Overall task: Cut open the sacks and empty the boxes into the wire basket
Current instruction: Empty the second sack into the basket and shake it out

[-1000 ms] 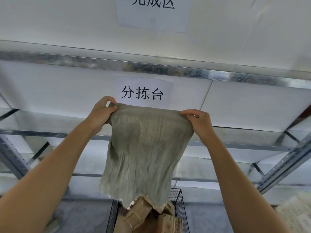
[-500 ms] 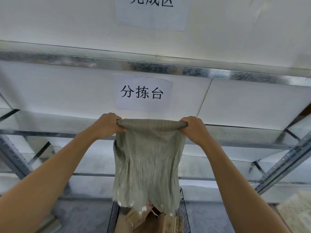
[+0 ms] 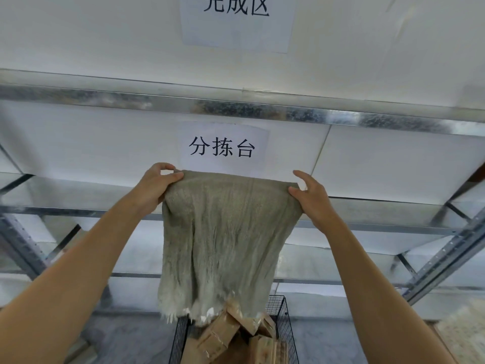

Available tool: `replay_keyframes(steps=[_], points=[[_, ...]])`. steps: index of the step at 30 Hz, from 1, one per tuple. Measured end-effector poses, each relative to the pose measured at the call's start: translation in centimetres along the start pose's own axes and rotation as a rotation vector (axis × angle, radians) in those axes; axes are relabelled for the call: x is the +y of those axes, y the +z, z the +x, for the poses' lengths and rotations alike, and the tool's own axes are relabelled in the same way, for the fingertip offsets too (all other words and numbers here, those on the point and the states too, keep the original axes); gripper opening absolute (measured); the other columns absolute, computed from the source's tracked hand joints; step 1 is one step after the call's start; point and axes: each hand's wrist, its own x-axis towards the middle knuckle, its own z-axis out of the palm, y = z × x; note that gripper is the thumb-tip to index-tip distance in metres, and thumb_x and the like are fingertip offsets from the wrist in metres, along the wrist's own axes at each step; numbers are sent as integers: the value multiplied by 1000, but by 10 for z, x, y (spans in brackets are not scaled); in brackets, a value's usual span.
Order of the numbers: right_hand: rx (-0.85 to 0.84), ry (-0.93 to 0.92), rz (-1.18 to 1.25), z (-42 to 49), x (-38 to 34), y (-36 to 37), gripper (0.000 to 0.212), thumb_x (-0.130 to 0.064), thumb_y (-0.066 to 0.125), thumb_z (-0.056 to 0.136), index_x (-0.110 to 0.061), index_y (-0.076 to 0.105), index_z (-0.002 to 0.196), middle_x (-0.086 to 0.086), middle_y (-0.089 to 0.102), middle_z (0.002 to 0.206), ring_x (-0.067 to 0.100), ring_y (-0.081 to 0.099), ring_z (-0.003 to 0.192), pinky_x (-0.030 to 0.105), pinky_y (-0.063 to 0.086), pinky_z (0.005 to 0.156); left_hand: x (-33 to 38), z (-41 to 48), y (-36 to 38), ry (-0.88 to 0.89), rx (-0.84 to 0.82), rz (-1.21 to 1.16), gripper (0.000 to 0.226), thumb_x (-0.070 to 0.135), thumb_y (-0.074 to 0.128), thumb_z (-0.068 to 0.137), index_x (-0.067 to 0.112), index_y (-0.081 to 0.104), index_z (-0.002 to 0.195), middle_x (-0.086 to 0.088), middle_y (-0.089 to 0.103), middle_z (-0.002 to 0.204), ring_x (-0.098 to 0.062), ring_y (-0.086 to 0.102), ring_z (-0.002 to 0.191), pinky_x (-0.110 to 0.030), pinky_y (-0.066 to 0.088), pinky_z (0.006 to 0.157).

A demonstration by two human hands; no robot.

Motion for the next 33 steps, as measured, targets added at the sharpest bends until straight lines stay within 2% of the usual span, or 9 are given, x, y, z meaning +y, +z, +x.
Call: replay_keyframes(steps=[5, 8, 10, 14, 16, 19, 22, 27, 33], points=[[-6, -66, 17, -7, -10, 1, 32, -6, 43, 97, -18, 72, 101, -10, 64, 105, 10, 56, 108, 19, 41, 89, 1, -5, 2, 66, -59, 170, 22, 13, 47, 98, 24, 65, 89, -1, 59, 98, -17, 52, 81, -28, 40, 64], [-135, 2, -3, -12, -16, -6, 20, -21, 55, 93, -23, 67, 109, -15, 60, 105, 7, 55, 100, 23, 46, 78, 6, -14, -2, 83, -258, 336, 17, 26, 58, 93, 24, 65, 108, 7, 62, 110, -10, 57, 99, -28, 48, 81], [-294, 53, -58, -13, -19, -8, 38, -27, 68, 85, -23, 57, 121, -10, 57, 110, 6, 56, 98, 24, 49, 76, 8, -19, 0, 98, -399, 556, 35, 31, 69, 84, 25, 56, 116, 11, 60, 111, -7, 56, 102, -25, 46, 82], [-315, -30, -385, -9, -19, 1, 57, -24, 77, 73, -20, 50, 123, 1, 55, 109, 14, 56, 94, 24, 46, 70, 0, -19, 15, 227, -311, 865, 38, 24, 78, 75, 16, 57, 106, 1, 59, 99, -15, 57, 88, -21, 45, 67], [-216, -57, -532, -7, -17, 5, 41, -19, 72, 73, -15, 56, 111, 4, 58, 100, 20, 56, 89, 29, 45, 68, -3, -19, 16, 304, -175, 925, 20, 22, 75, 77, 13, 59, 85, -2, 57, 82, -19, 54, 78, -23, 38, 59], [-60, -88, -575, -5, -15, 5, 6, -12, 64, 74, -7, 63, 78, 13, 61, 79, 26, 54, 73, 32, 40, 61, -1, -19, 11, 298, -124, 808, 32, 20, 74, 79, 10, 51, 59, -1, 51, 60, -17, 46, 61, -26, 31, 54], [-107, -50, -452, 2, -16, -3, 21, -16, 73, 72, -14, 58, 57, 11, 53, 70, 23, 47, 68, 29, 36, 61, 9, -20, 0, 221, -205, 693, 23, 18, 76, 78, 2, 63, 68, -3, 55, 64, -16, 50, 63, -23, 34, 58], [-265, 138, 137, -7, -20, -19, 31, -14, 70, 83, -1, 65, 111, 8, 71, 103, 22, 66, 97, 35, 52, 90, 12, -20, -16, 59, -225, 294, 19, 16, 71, 82, 10, 68, 100, -6, 71, 98, -18, 66, 88, -25, 50, 77], [-85, 47, 104, -11, -19, -4, 42, -13, 56, 94, -23, 48, 134, 3, 54, 117, 15, 59, 87, 21, 51, 62, 2, -14, -10, 62, 31, 213, 22, 21, 61, 92, 21, 49, 110, -2, 54, 94, -14, 54, 75, -28, 44, 62]])
